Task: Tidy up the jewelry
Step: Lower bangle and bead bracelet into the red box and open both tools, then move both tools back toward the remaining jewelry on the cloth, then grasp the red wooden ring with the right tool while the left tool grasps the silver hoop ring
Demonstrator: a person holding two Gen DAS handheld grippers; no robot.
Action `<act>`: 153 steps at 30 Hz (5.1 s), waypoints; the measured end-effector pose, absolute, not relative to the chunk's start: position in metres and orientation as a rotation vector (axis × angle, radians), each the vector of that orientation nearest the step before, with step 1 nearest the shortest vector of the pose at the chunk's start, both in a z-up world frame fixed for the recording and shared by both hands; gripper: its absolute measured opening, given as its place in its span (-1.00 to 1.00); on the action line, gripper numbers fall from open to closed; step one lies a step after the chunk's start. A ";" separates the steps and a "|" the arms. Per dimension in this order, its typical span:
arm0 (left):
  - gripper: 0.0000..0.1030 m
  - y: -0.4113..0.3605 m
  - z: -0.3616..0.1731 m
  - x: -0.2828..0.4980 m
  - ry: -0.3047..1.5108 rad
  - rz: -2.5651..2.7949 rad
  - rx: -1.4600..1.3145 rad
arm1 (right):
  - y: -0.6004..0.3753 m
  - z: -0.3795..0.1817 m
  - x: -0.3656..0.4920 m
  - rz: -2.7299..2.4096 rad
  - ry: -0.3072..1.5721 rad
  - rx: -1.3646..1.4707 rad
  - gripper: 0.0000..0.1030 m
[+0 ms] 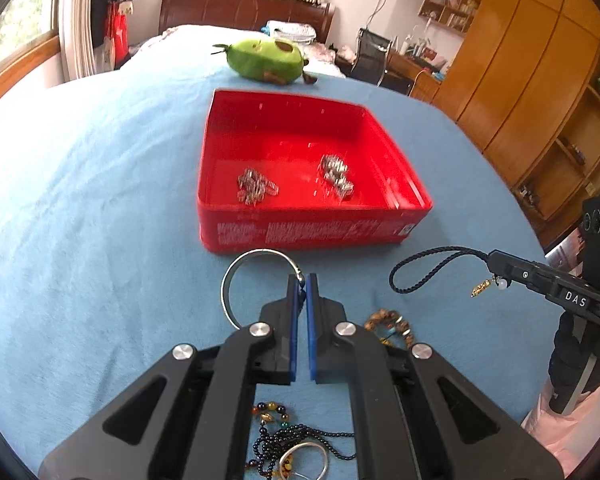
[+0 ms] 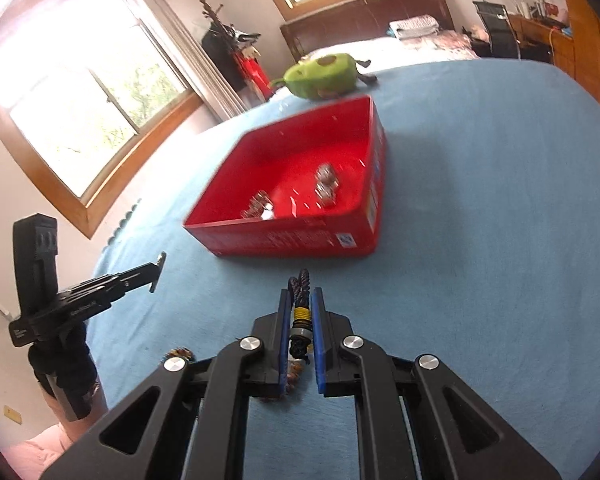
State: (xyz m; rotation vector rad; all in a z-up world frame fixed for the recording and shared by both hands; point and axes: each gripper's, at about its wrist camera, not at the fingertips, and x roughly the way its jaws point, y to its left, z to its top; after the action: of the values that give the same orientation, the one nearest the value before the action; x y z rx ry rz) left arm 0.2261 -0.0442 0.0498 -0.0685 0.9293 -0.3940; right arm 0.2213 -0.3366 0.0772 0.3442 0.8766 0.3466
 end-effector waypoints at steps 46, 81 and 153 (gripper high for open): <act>-0.51 -0.066 0.076 0.311 0.852 -0.278 -0.020 | -0.292 0.098 0.329 0.266 0.831 0.226 -0.66; -0.41 0.025 -0.031 0.125 1.074 -0.168 -0.124 | -0.228 0.002 0.156 0.414 1.119 0.171 -0.53; -0.95 -0.034 -0.051 0.109 1.187 -0.202 0.095 | -0.188 -0.016 0.156 0.448 1.152 0.019 -0.80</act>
State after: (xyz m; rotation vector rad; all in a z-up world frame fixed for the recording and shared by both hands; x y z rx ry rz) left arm 0.1087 -0.0339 -0.0505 0.0948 1.1871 -0.2019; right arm 0.1561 -0.1882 -0.0165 0.0186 1.1515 0.4476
